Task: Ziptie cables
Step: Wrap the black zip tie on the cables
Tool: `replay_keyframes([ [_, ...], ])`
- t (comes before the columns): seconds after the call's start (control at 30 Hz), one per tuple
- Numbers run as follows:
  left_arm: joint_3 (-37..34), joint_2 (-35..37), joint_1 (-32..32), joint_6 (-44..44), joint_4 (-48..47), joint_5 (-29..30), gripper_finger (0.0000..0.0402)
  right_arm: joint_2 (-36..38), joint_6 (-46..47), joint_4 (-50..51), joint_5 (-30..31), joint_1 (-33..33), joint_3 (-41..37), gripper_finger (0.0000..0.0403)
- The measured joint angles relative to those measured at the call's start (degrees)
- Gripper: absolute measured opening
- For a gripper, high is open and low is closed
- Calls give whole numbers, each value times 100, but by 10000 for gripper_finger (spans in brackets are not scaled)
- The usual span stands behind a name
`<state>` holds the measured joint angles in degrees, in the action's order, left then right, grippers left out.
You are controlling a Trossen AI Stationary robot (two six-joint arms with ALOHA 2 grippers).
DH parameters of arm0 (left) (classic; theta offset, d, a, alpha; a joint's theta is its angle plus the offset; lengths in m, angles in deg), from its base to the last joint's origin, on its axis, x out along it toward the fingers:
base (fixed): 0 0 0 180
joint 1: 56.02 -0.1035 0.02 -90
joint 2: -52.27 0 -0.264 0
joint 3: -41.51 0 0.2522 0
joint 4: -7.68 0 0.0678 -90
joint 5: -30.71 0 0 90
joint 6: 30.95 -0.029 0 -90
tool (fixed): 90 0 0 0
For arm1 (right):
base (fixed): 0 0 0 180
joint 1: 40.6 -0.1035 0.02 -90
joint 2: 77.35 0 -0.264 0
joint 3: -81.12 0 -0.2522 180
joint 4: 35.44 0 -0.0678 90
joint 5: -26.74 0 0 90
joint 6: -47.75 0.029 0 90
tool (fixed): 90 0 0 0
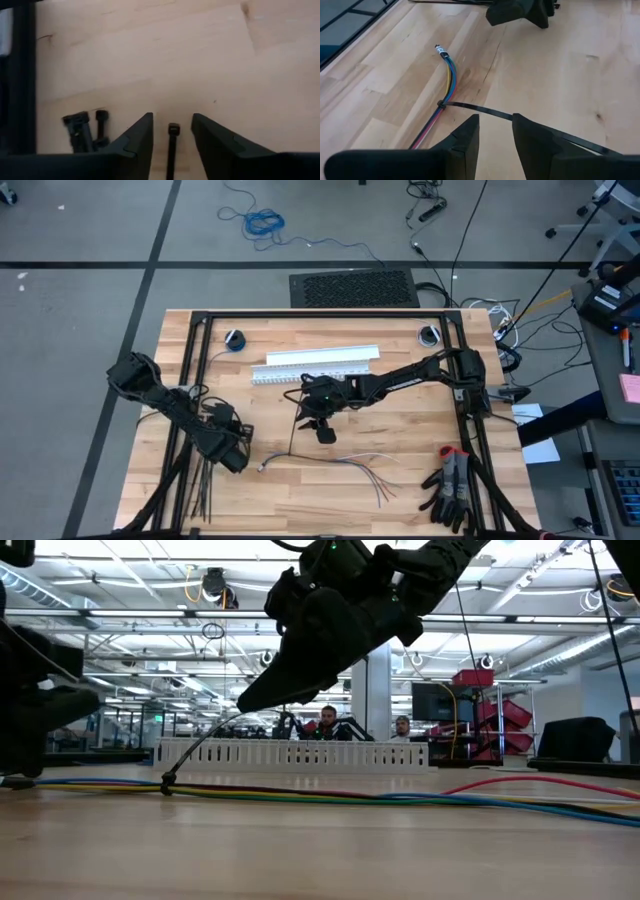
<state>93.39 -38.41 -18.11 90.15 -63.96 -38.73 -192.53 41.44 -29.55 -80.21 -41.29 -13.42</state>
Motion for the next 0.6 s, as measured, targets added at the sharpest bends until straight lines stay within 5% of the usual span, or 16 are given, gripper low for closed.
replay_keyframes([
  [0.3, -91, 5, 13, -157, 303, 205, 52, 0, 125, 128, 4, 0, 0, 109],
  [0.6, -41, -1, 9, -603, 293, 173, 37, 0, 257, 248, 7, -3, 0, 109],
])
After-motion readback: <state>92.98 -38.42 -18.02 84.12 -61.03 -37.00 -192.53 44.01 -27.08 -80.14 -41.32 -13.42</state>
